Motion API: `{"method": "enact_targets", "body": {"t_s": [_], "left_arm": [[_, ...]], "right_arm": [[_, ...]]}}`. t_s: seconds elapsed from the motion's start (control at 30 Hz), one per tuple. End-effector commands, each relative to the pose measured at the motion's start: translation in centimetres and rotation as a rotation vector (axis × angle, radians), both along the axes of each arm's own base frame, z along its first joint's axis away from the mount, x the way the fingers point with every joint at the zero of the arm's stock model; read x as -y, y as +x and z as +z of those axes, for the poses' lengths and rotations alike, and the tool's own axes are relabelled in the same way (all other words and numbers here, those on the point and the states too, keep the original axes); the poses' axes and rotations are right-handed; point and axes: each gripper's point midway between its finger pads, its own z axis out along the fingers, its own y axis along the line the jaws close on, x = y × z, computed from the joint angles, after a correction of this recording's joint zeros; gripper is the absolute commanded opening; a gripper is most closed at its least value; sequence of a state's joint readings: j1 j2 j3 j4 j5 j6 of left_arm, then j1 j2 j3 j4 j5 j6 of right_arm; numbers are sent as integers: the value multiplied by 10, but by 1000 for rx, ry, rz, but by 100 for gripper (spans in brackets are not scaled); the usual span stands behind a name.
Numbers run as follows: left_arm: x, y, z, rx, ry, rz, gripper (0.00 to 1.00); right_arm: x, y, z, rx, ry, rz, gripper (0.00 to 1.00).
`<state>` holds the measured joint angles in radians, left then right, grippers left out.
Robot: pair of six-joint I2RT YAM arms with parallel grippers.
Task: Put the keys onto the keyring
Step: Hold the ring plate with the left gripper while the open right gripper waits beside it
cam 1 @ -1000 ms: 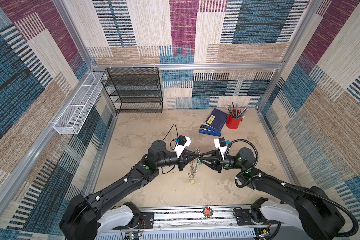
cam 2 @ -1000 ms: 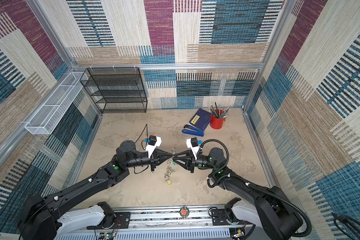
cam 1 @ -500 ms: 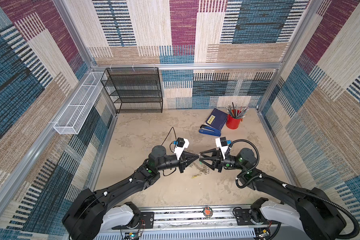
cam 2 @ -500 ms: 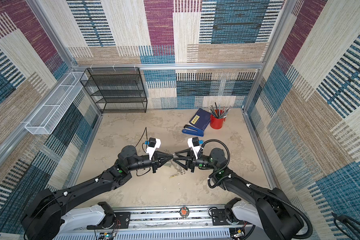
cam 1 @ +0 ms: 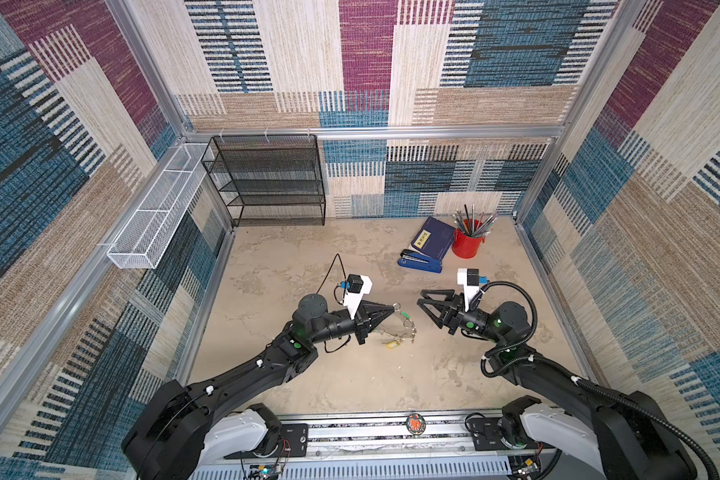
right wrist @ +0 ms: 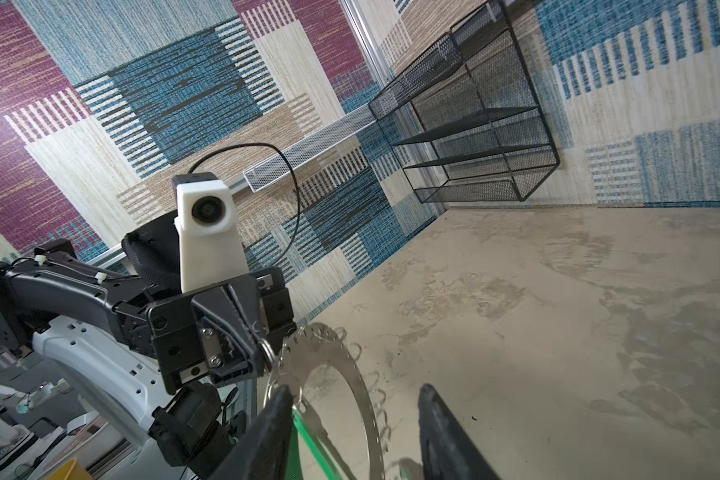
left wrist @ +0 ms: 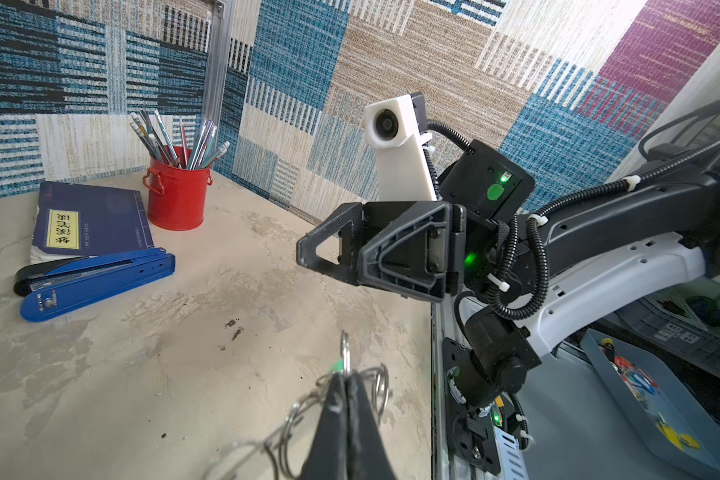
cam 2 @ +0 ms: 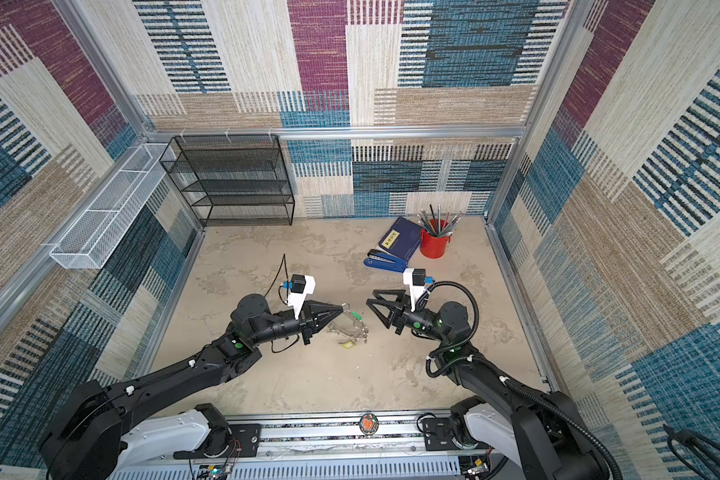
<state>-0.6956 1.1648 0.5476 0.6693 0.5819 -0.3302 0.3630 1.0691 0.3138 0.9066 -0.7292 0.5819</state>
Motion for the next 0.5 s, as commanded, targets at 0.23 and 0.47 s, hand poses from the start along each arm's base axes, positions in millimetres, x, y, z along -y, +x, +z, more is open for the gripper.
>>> {"method": "enact_targets", "body": {"t_s": [0.23,0.47], "left_arm": [[-1,17,11,79,-54,79,0],[10,31,1,85,-100,79,0]], "right_arm": [[-9,10,-12,-39,-30,20,51],[-16,1,-10,-17,-11,72,52]]}}
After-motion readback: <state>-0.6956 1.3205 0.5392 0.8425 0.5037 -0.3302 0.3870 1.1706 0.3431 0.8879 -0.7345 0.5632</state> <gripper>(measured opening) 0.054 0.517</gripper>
